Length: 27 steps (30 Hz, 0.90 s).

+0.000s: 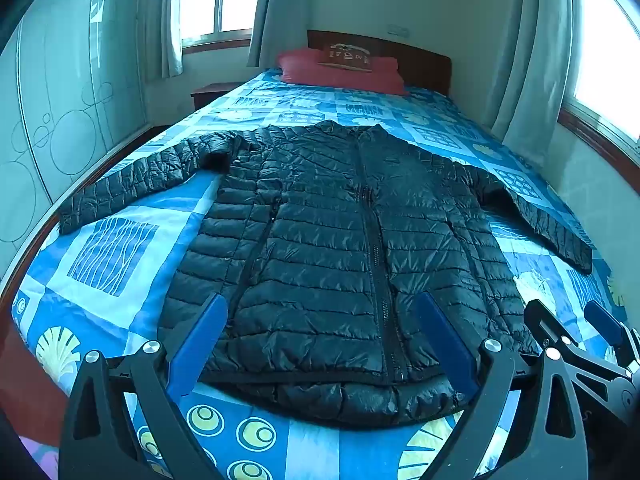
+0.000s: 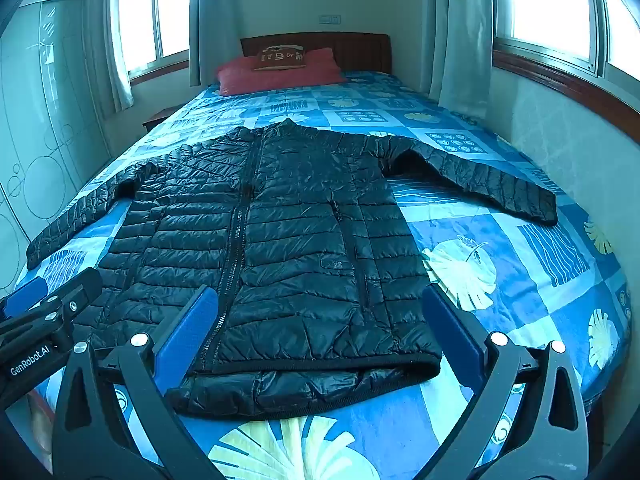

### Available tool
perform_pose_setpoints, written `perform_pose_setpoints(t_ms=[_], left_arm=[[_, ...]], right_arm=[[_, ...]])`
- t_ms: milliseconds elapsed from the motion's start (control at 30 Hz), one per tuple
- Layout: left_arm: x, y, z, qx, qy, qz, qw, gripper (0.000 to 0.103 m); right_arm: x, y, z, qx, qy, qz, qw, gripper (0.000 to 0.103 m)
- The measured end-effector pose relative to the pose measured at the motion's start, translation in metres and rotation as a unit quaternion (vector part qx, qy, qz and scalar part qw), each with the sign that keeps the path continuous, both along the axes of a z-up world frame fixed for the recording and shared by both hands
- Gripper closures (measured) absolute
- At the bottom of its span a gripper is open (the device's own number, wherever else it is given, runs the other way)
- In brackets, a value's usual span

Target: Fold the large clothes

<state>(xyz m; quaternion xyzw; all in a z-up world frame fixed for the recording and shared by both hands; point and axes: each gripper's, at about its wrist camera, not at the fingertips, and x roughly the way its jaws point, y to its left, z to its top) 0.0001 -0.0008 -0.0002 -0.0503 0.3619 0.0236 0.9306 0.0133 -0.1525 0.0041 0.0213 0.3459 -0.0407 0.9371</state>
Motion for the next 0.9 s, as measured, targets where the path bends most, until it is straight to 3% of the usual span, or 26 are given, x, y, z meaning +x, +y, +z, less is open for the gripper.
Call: perform_pose_setpoints(t_ms=[900], left_arm=[[-0.004,0.002,-0.006,-0.006,0.007,0.001,1.0000,0.008]], right_arm=[[-0.002,0.002,-0.002,0.000,0.000,0.001,1.000,0.002]])
